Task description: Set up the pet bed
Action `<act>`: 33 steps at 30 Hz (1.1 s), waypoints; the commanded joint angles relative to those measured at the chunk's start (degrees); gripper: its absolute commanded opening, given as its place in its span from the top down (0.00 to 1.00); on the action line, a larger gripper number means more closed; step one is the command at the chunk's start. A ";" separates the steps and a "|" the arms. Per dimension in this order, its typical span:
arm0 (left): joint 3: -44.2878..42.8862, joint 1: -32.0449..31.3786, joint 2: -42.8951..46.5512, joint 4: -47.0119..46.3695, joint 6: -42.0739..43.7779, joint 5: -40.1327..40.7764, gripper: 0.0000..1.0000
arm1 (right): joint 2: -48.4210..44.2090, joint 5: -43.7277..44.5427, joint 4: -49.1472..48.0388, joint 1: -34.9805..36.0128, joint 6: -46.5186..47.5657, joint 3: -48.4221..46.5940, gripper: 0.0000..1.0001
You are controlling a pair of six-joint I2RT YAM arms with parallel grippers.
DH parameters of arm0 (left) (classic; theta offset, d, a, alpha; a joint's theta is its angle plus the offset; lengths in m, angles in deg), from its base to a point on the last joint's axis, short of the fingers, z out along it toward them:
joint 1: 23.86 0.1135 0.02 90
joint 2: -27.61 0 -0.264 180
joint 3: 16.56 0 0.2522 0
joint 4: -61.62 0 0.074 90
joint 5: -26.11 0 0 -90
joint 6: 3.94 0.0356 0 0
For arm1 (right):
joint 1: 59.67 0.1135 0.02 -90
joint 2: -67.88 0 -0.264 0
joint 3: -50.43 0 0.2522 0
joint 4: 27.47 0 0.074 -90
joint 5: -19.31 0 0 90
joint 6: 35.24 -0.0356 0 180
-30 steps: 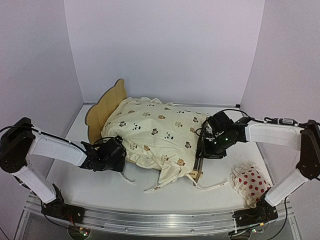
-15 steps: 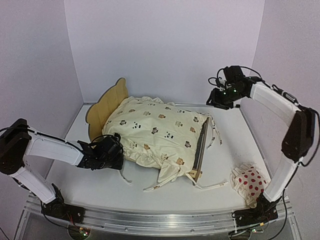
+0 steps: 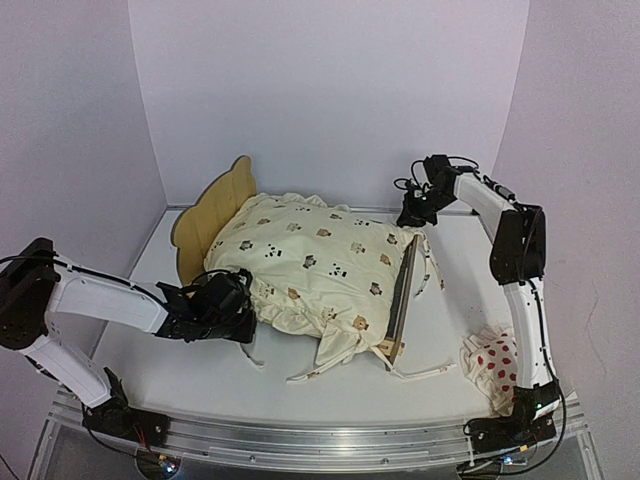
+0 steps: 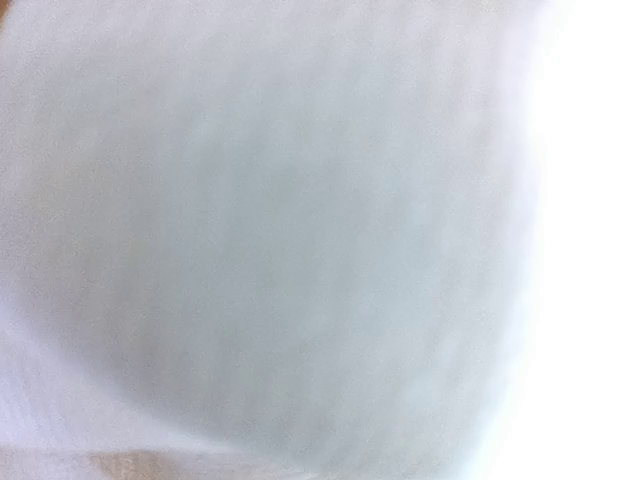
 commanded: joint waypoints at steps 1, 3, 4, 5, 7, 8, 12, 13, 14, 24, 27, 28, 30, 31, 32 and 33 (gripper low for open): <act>-3.03 -0.11 -1.98 -1.73 -0.83 1.04 0.75 | -2.21 -6.28 5.03 0.33 5.17 -0.34 0.94; -3.89 -0.15 -2.70 -1.99 -0.27 1.68 0.74 | -3.64 -6.81 7.21 0.33 6.98 1.76 0.95; -4.46 -0.13 -3.29 -1.89 0.37 1.97 0.74 | -4.59 -7.64 8.57 0.33 7.79 2.73 0.95; -5.24 -0.08 -3.91 -1.57 0.96 2.33 0.74 | -5.42 -8.40 9.77 0.32 8.50 3.86 0.95; -7.12 0.01 -5.26 -0.86 2.11 3.50 0.74 | -6.54 -10.49 12.24 0.32 9.93 6.39 0.95; -8.00 0.26 -5.82 -0.56 2.59 4.05 0.74 | -7.20 -11.69 13.30 0.32 10.54 7.54 0.95; -10.36 1.93 -7.26 -0.51 4.65 4.42 0.73 | -10.75 -14.81 15.13 0.44 11.30 14.23 0.98; -10.90 2.64 -7.54 -0.64 5.22 4.17 0.73 | -12.00 -15.27 15.08 0.51 11.35 16.11 0.98; -11.56 3.19 -7.93 -0.86 5.84 3.88 0.73 | -12.92 -15.66 14.96 0.72 11.35 18.26 0.99; -21.10 10.79 -15.03 -2.68 12.24 -2.27 0.73 | -26.72 -16.78 6.47 6.07 6.11 41.43 1.00; -25.44 12.72 -18.56 -2.31 14.04 -3.89 0.74 | -32.30 -16.70 -2.09 9.30 0.90 50.35 1.00; -27.16 13.33 -19.60 -2.20 14.64 -4.57 0.74 | -33.86 -16.10 -4.55 10.70 -0.54 52.36 1.00; -29.85 14.02 -21.85 -2.19 16.15 -6.15 0.74 | -35.55 -14.72 -7.63 14.87 -2.51 55.70 1.00; -31.38 14.23 -22.91 -2.13 16.98 -6.99 0.74 | -36.14 -14.27 -9.15 16.74 -3.53 56.89 1.00; -32.93 14.41 -23.69 -2.07 17.68 -7.62 0.74 | -36.56 -13.70 -10.98 18.92 -4.94 58.12 1.00; -34.41 14.55 -24.94 -1.91 18.84 -8.19 0.73 | -36.92 -12.96 -13.19 20.92 -6.44 59.04 1.00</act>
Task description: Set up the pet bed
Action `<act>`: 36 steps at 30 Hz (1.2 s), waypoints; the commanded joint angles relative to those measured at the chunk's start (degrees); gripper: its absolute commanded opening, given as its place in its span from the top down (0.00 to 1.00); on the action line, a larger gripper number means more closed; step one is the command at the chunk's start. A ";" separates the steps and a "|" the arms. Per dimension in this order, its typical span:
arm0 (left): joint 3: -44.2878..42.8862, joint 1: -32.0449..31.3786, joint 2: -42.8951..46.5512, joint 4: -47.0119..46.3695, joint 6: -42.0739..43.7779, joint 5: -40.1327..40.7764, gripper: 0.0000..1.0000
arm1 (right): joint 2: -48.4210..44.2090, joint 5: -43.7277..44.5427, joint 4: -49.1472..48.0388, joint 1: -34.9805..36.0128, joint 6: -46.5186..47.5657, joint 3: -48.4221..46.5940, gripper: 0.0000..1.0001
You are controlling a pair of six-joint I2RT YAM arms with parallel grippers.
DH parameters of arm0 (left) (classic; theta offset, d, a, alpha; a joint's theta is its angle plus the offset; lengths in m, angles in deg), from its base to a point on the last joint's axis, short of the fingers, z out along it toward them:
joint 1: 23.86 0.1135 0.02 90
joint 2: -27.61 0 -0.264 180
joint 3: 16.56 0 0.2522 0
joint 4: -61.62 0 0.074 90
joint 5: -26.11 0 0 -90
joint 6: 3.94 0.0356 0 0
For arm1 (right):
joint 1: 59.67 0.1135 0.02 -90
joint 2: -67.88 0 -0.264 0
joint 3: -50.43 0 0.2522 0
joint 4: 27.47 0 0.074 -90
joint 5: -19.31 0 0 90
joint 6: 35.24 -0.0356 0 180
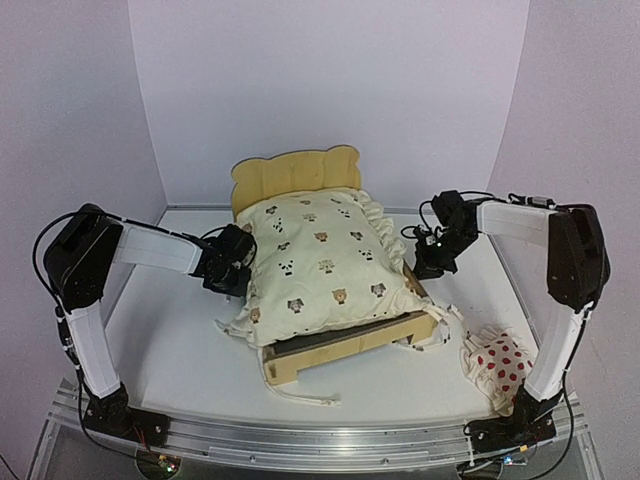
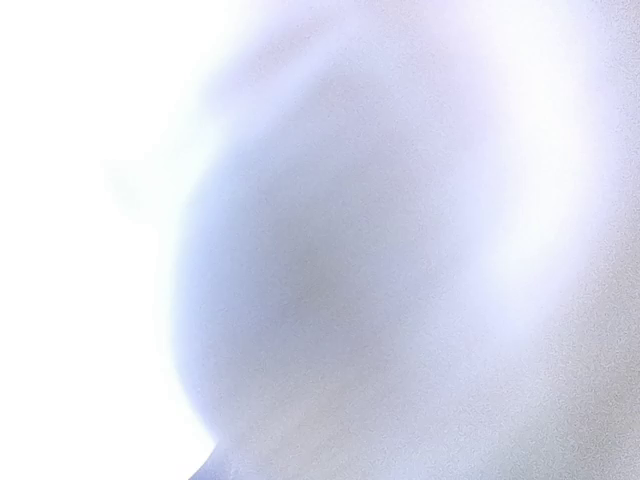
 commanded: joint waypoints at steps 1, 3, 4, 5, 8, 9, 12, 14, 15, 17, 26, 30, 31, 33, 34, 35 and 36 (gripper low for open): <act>-11.63 -2.77 -4.47 -12.47 6.15 -9.94 0.73 | -2.92 -14.04 -6.55 17.00 -8.15 4.97 1.00; -14.80 -2.19 -6.69 -11.41 7.91 -10.62 0.73 | -2.94 -11.61 -8.47 20.55 -9.61 4.96 1.00; -16.14 -1.72 -7.80 -11.01 8.71 -11.31 0.73 | -2.83 -10.28 -8.84 22.48 -9.93 4.50 1.00; -17.44 -1.08 -8.77 -10.85 9.32 -12.18 0.73 | -2.67 -9.05 -9.14 24.34 -10.20 3.84 1.00; -20.76 1.56 -11.18 -11.39 11.34 -16.34 0.73 | -2.12 -6.43 -11.64 28.76 -11.33 2.13 1.00; -21.89 2.43 -12.17 -11.60 12.33 -17.84 0.72 | -1.83 -6.14 -12.90 29.83 -11.50 1.64 1.00; -26.90 5.05 -15.02 -10.07 14.56 -20.13 0.72 | -0.93 -6.65 -13.64 31.97 -10.77 -0.34 1.00; -29.60 6.58 -15.98 -7.69 15.03 -18.54 0.72 | -2.11 -4.37 -11.99 32.05 -9.24 -0.25 0.99; -29.71 7.09 -15.66 -7.04 15.25 -17.16 0.72 | -3.64 -0.63 -10.15 32.01 -7.64 0.38 0.98; -28.09 8.27 -13.83 -7.15 15.69 -14.83 0.69 | -6.95 6.61 -6.98 31.38 -5.01 2.15 0.93; -21.00 11.61 -4.14 -5.49 15.40 -7.18 0.49 | -17.76 11.75 -2.29 21.40 1.24 3.28 0.45; -22.47 11.56 -0.01 1.42 12.97 -1.72 0.34 | -19.28 15.62 -1.05 20.01 6.53 -2.41 0.24; -22.70 11.54 1.13 3.76 11.97 -0.83 0.32 | -19.06 16.86 -1.00 19.41 7.98 -3.82 0.19; -22.07 11.54 3.80 7.40 10.00 -0.16 0.30 | -17.70 18.96 -0.98 17.68 10.58 -8.02 0.11; -21.36 11.53 5.38 8.90 8.75 -0.24 0.29 | -16.57 19.63 -0.96 16.59 12.05 -10.12 0.08; -20.37 11.51 7.24 9.99 7.29 -0.69 0.29 | -15.29 19.69 -0.96 15.51 13.35 -12.11 0.05; -19.06 11.47 9.38 10.94 6.03 -1.36 0.29 | -13.87 19.69 -0.95 14.45 14.31 -14.50 0.03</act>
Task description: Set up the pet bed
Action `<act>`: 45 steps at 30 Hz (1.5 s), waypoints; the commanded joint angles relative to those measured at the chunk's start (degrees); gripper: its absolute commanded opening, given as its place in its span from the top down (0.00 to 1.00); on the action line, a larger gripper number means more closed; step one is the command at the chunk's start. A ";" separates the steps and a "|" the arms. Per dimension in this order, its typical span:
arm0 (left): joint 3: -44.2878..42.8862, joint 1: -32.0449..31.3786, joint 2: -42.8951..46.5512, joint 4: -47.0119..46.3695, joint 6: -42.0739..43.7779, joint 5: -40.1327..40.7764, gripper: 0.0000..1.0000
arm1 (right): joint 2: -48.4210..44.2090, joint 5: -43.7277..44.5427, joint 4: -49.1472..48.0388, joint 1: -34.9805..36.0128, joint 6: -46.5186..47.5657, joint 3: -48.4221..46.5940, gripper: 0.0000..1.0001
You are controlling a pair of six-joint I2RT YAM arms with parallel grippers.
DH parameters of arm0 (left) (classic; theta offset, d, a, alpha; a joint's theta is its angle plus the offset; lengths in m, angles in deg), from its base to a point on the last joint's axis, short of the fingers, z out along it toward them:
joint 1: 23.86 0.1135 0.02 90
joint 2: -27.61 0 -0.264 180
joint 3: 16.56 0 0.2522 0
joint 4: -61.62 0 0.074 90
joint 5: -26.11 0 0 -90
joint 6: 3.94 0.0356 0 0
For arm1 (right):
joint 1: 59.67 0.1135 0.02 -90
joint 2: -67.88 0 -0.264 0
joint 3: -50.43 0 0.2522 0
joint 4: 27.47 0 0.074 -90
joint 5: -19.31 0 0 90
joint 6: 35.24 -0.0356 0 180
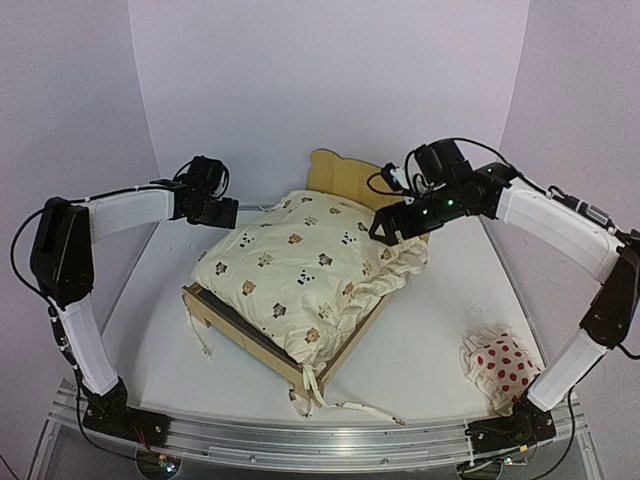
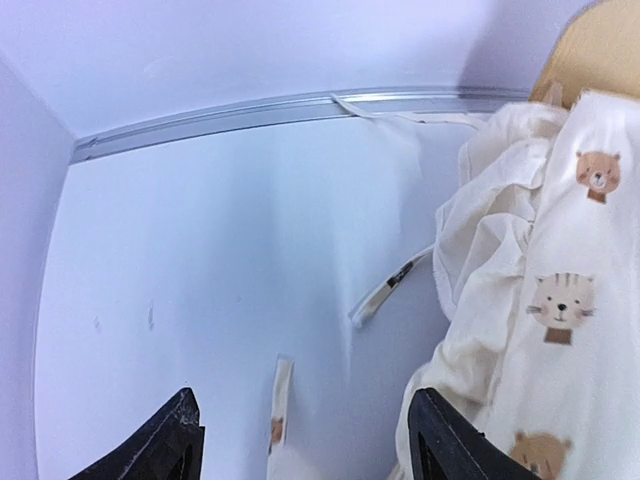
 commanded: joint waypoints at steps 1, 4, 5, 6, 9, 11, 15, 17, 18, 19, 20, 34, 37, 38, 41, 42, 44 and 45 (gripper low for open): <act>3.26 -0.40 11.37 8.16 -7.02 0.92 0.28 | 4.79 3.72 -1.42 -4.99 8.24 -10.78 0.02; 7.58 -2.37 17.05 11.52 -12.12 1.52 0.28 | 9.74 2.50 -1.41 -7.82 10.77 -17.69 0.02; 8.94 -3.65 18.15 12.78 -13.34 1.92 0.28 | 11.85 1.91 -1.40 -8.74 11.77 -19.70 0.02; 9.89 -4.81 19.24 14.43 -14.66 2.25 0.29 | 13.62 1.35 -1.31 -9.50 12.26 -22.07 0.02; 13.21 -8.61 22.47 19.26 -19.55 3.45 0.33 | 18.95 -2.30 -0.61 -12.38 13.17 -29.67 0.02; 15.73 -11.69 24.32 20.95 -23.20 3.89 0.36 | 22.72 -5.06 0.33 -14.42 13.18 -34.42 0.02; 19.89 -17.52 25.55 22.51 -29.08 1.37 0.52 | 29.44 -9.25 2.45 -17.34 12.94 -42.39 0.02; 20.65 -20.97 25.37 24.41 -32.02 2.39 0.56 | 31.54 -10.97 3.01 -18.29 12.63 -44.36 0.02; 20.93 -22.69 25.33 25.29 -33.50 2.92 0.59 | 32.39 -11.21 3.10 -18.57 12.95 -44.89 0.02; 21.08 -24.40 25.31 25.99 -34.65 3.22 0.61 | 33.04 -10.53 3.15 -18.73 13.75 -45.23 0.02; 21.11 -25.93 25.24 26.80 -35.70 3.47 0.62 | 33.55 -9.84 3.14 -18.81 14.67 -45.47 0.02; 19.53 -35.70 26.54 40.61 -46.00 6.19 0.63 | 32.59 -19.74 5.62 -22.99 17.02 -39.18 0.38; 20.50 -35.79 27.86 42.21 -47.66 6.84 0.63 | 31.77 -18.67 5.85 -23.71 16.35 -38.31 0.54; 20.90 -35.79 28.49 42.23 -48.04 7.08 0.63 | 31.56 -18.39 5.88 -24.00 15.93 -38.04 0.57; 21.92 -35.79 29.60 41.81 -48.38 7.78 0.63 | 30.24 -17.05 5.87 -24.76 14.57 -36.00 0.67; 22.01 -35.79 29.68 41.64 -48.43 8.07 0.63 | 29.55 -16.40 5.83 -24.87 14.41 -34.94 0.70; 21.94 -35.79 29.45 41.14 -48.29 8.79 0.63 | 27.86 -14.79 5.77 -24.97 14.29 -32.42 0.76; 21.83 -35.80 29.18 40.77 -48.10 9.10 0.63 | 26.83 -13.73 5.76 -24.98 14.18 -31.11 0.80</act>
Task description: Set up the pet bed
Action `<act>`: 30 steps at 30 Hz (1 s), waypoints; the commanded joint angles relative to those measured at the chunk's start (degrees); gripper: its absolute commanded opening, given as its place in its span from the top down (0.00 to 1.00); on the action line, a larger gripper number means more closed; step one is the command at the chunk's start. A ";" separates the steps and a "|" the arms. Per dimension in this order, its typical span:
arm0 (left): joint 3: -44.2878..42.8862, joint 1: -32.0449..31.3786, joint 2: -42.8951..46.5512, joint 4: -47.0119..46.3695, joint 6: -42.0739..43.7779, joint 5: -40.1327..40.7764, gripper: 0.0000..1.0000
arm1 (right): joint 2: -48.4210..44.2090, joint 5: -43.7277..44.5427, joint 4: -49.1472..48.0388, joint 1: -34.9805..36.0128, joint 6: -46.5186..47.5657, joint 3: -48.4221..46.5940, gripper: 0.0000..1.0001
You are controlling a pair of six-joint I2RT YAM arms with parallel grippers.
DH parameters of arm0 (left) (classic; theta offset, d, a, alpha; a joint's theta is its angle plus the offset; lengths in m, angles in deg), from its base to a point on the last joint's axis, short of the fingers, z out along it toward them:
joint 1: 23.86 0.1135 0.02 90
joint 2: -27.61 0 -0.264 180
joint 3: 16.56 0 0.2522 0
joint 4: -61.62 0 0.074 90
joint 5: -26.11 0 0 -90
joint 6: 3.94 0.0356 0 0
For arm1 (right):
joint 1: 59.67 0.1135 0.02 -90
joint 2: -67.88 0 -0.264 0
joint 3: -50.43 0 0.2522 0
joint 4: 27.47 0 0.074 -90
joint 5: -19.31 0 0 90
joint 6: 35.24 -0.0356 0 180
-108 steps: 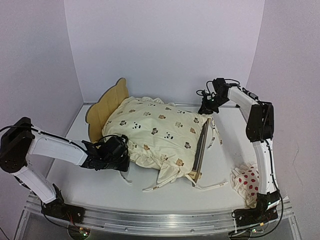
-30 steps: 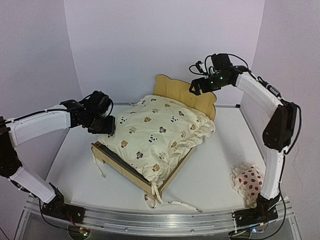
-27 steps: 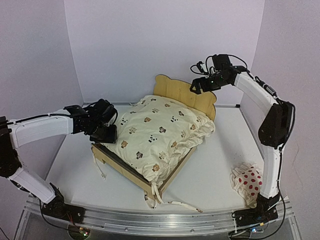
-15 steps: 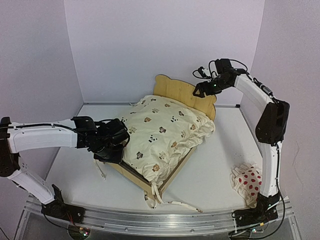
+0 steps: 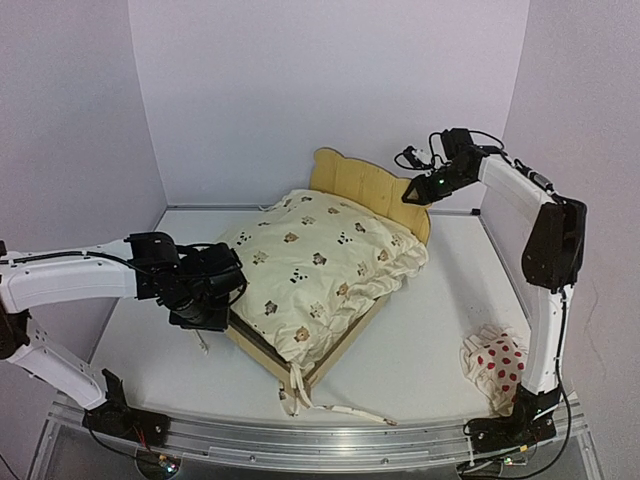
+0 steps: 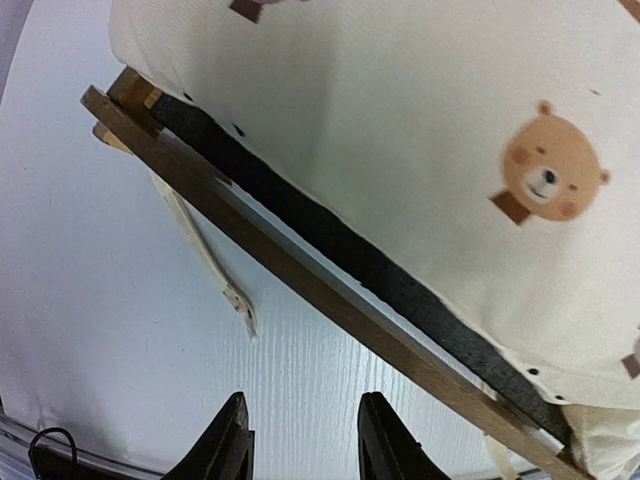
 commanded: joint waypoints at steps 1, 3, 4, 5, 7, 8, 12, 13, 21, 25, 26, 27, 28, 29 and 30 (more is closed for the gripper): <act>-0.10 -0.22 0.58 0.10 -0.96 3.22 0.63 | -6.46 6.42 2.26 -0.61 -5.72 5.30 0.83; -0.56 -0.20 -0.17 -0.92 -0.29 3.92 0.63 | -9.00 9.43 2.19 -0.65 -6.39 8.10 0.90; -0.78 -0.20 -0.76 -1.56 0.04 4.36 0.63 | -10.18 11.25 2.17 -0.65 -6.96 9.88 0.92; -0.94 -0.20 -1.21 -2.21 0.31 4.77 0.64 | -11.39 12.92 2.14 -0.68 -7.65 11.40 0.93; -1.22 -0.19 -2.12 -3.45 0.88 5.64 0.63 | -14.30 16.75 2.16 -0.76 -9.00 15.11 0.94; -1.37 -0.20 -2.51 -4.06 1.17 6.37 0.63 | -15.73 18.05 2.13 -0.75 -9.76 17.03 0.94; -2.60 -0.11 -3.91 -6.12 2.54 8.62 0.63 | -23.99 24.56 2.09 -0.75 -13.33 26.65 0.95; -3.04 -0.12 -4.29 -6.50 3.01 8.93 0.63 | -26.07 25.64 2.04 -0.75 -14.11 29.38 0.95; -5.26 -0.11 -5.72 -10.07 7.29 11.26 0.60 | -41.76 23.71 1.81 -0.74 -25.59 48.91 0.94; -5.42 0.50 -6.15 -13.40 10.49 11.27 0.58 | -49.06 19.27 2.15 -0.62 -31.79 54.92 0.94; -5.33 0.76 -6.37 -14.38 11.43 11.07 0.58 | -50.69 18.47 2.33 -0.58 -33.07 56.06 0.93; -5.17 1.05 -6.56 -15.44 12.36 10.61 0.57 | -52.26 17.47 2.45 -0.59 -33.95 56.96 0.91; -4.95 1.32 -6.74 -16.82 13.52 10.05 0.57 | -53.61 16.66 2.56 -0.59 -34.51 57.75 0.87; -4.77 1.50 -6.89 -18.07 14.57 9.44 0.57 | -54.56 16.41 2.78 -0.57 -34.84 58.22 0.79; -4.65 1.78 -7.10 -19.11 15.61 8.67 0.57 | -55.37 16.77 3.11 -0.56 -34.72 58.20 0.65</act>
